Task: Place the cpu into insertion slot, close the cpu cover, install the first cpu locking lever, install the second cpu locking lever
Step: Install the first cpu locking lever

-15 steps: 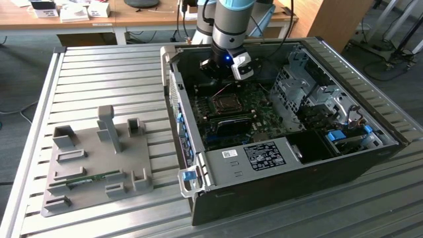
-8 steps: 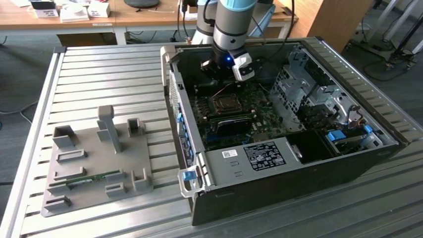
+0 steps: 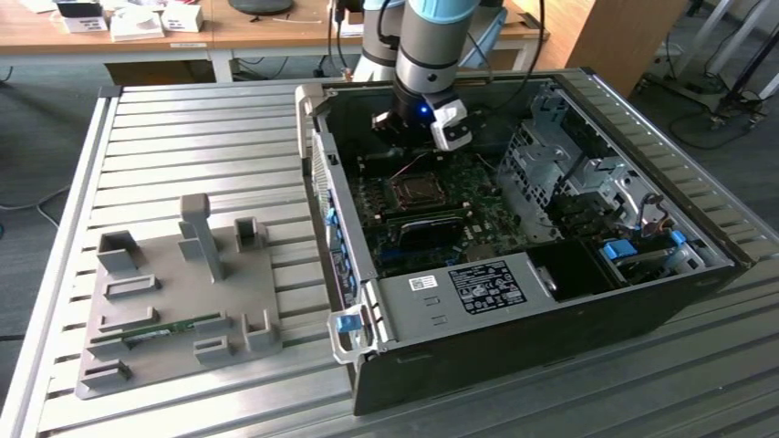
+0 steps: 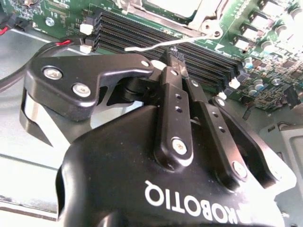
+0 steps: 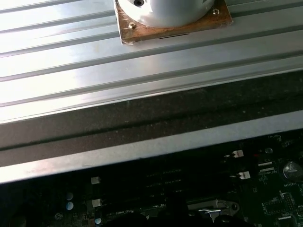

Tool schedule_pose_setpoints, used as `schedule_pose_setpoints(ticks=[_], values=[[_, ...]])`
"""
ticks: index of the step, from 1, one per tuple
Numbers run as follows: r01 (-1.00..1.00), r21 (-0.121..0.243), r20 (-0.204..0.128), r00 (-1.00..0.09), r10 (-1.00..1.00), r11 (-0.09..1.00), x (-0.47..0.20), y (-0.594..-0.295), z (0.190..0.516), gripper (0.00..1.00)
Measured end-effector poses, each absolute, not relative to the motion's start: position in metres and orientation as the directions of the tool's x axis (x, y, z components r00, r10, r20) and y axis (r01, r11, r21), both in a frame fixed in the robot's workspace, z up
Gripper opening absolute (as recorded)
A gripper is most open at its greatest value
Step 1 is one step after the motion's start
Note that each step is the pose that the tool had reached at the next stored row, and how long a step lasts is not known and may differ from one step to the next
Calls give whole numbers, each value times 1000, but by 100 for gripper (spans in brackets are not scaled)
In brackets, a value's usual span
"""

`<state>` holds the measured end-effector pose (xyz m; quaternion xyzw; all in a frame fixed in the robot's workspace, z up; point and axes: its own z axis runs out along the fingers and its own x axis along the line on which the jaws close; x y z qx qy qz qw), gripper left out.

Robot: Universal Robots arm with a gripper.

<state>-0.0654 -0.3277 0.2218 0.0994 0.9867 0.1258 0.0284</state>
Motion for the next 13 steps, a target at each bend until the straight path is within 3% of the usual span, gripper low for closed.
schedule_pose_setpoints(ticks=[13], values=[[190, 256, -31, -979, 204, 948, -57, -328, 222, 11]])
